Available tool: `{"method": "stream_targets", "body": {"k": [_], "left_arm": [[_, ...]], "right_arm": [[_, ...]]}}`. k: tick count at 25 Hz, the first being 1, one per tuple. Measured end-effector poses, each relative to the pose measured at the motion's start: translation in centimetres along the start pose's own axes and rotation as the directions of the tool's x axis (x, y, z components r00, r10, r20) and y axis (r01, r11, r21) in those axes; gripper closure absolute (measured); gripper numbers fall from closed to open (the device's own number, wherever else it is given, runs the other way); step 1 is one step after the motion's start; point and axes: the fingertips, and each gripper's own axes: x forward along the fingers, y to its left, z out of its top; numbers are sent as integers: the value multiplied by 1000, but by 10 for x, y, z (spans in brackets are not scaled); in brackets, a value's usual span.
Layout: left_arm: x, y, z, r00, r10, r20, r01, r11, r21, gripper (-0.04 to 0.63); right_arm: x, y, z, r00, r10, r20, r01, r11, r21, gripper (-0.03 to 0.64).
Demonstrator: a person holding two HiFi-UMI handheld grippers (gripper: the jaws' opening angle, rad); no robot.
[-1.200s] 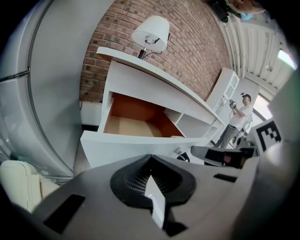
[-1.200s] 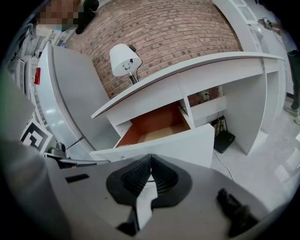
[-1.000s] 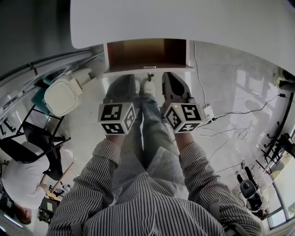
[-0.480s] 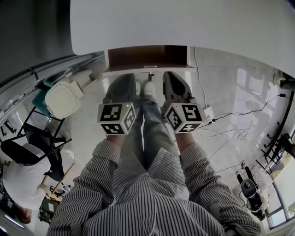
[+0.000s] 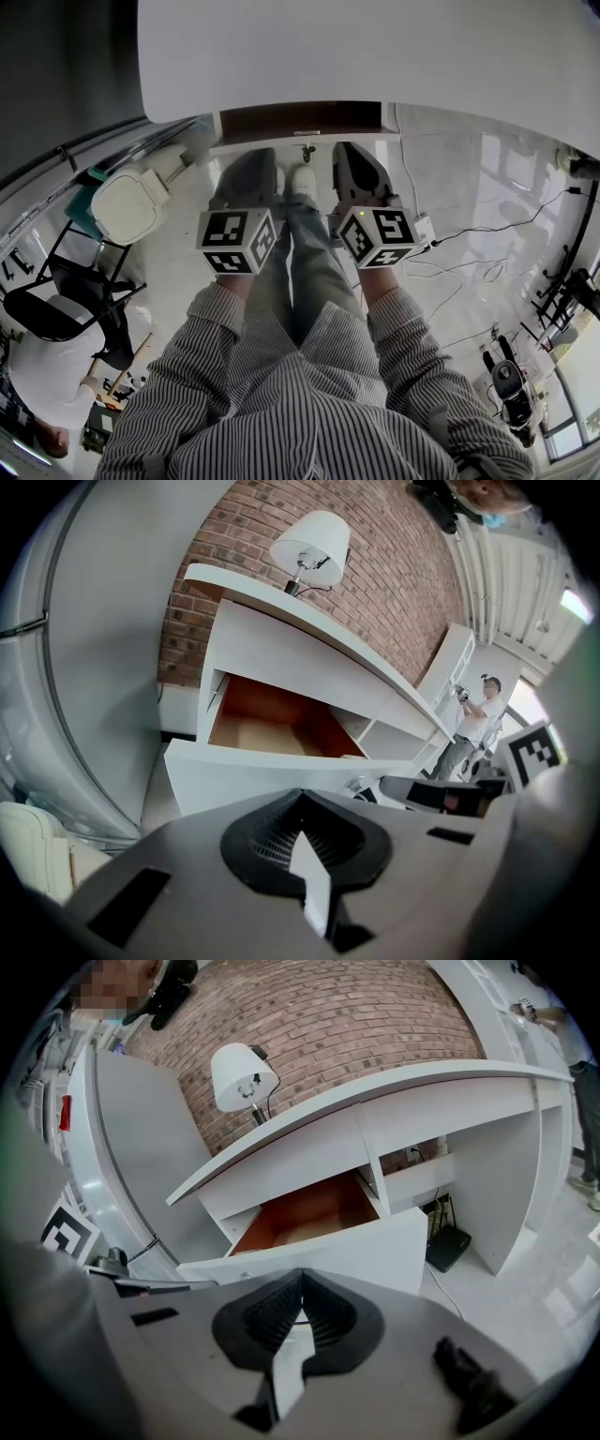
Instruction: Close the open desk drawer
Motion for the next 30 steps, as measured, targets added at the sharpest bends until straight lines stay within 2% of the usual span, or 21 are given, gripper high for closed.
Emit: {"method": "stream_targets", "body": {"k": [30], "left_arm": [[38,11,54,999,3,38,-3,1000,-11,584]], "right_arm": [[45,-14,48,1000,11,15,-11,1000,2,600]]}}
